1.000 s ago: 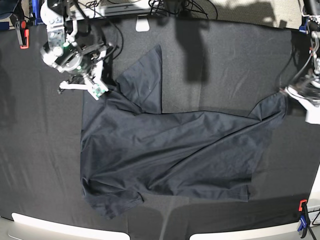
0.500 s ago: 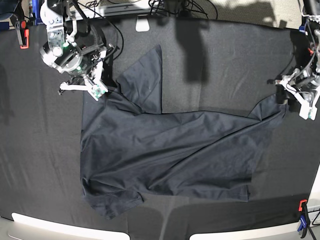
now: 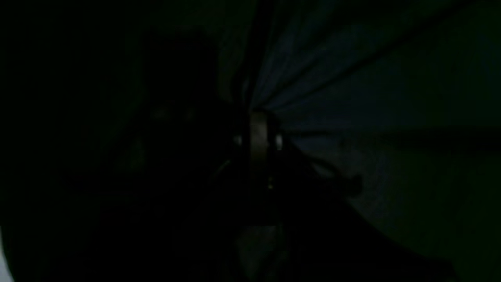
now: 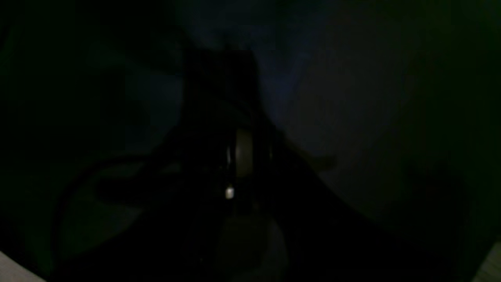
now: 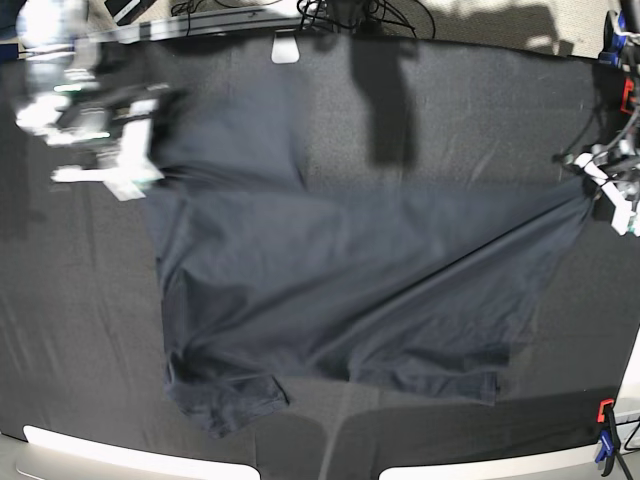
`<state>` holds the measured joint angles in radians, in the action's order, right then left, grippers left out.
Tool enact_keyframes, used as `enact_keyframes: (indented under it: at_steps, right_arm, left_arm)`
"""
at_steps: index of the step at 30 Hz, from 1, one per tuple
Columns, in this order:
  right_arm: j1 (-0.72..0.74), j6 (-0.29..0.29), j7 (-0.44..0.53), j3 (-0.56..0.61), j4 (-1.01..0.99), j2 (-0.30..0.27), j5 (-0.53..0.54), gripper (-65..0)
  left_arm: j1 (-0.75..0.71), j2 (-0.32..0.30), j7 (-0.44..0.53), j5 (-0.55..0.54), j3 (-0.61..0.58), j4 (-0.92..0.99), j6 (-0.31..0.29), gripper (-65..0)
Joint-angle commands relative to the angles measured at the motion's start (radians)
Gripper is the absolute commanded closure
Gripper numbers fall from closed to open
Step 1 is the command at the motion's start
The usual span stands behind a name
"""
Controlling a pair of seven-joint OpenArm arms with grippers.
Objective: Layout the t-shirt on the table in an organized manner, then fold the t-shirt properly
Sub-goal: 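Grasp the shirt corner with the right gripper and drag it outward, then lower both grippers to the shirt's side edges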
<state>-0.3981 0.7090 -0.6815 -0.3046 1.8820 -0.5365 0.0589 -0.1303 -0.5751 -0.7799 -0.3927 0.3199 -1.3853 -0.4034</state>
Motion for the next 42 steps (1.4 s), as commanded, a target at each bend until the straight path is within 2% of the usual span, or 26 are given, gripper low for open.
enact_keyframes:
  at_steps: [1, 6, 10, 17, 23, 26, 28, 29, 31, 33, 35, 39, 42]
  right_arm:
    - [0.002, -0.011, 0.004, -0.046, 0.019, -0.034, 0.004, 0.0]
    - [-0.005, -0.011, -0.006, -0.151, 0.019, -0.086, 0.11, 0.0]
    - [-0.016, -0.011, -0.024, -0.153, 0.018, -0.111, 0.109, 0.0]
    - [-0.125, -0.011, -0.026, -0.153, 0.018, -0.188, 0.104, 0.0]
    - [-0.162, -0.011, -0.051, -0.153, 0.018, -0.192, 0.165, 0.0]
    - [-0.161, -0.011, -0.111, -0.153, 0.018, -0.193, 0.237, -21.8]
    - [-0.161, -0.011, -0.165, -0.153, 0.018, -0.193, 0.288, -31.7]
    - [-0.162, -0.011, -0.195, -0.153, 0.018, -0.193, 0.318, -32.5]
    - [-0.161, -0.011, -0.253, -0.153, 0.018, -0.193, 0.375, -32.5]
    - [-0.161, -0.011, -0.269, -0.153, 0.018, -0.203, 0.425, -32.5]
    - [-0.16, -0.011, -0.265, -0.154, 0.018, -0.223, 0.478, -32.5]
    - [-0.13, -0.011, -0.233, -0.154, 0.018, -0.274, 0.598, -32.5]
    - [-0.072, -0.011, -0.211, -0.154, 0.018, -0.28, 0.634, -32.5]
  left_arm:
    - [0.01, -0.041, 0.001, 0.006, 0.009, -0.014, 0.008, 0.0]
    - [0.011, -0.095, -0.138, -0.067, 0.008, -0.014, -0.001, 0.0]
    - [-0.019, -0.13, -0.246, -0.113, 0.008, -0.014, -0.073, 0.0]
    - [-0.194, -0.196, -0.208, -0.205, 0.009, -0.015, -0.099, 0.0]
    - [-0.261, -0.199, -0.192, -0.227, 0.009, -0.015, -0.099, 0.0]
    - [-0.257, -0.2, -0.185, -0.25, 0.009, -0.026, -0.099, 0.0]
    - [-0.257, -0.202, -0.185, -0.286, 0.009, -0.046, -0.099, 0.0]
    - [-0.257, -0.201, -0.184, -0.298, 0.009, -0.06, -0.099, 0.0]
    - [-0.257, -0.202, -0.183, -0.327, 0.009, -0.095, -0.099, -6.8]
    - [-0.249, -0.202, -0.182, -0.343, 0.009, -0.136, -0.099, -14.2]
    - [-0.242, -0.202, -0.154, -0.345, 0.009, -0.182, -0.099, -18.2]
    - [-0.207, -0.201, -0.102, -0.342, 0.008, -0.246, -0.098, -18.3]
    - [-0.159, -0.201, -0.074, -0.341, 0.008, -0.245, -0.098, -18.3]
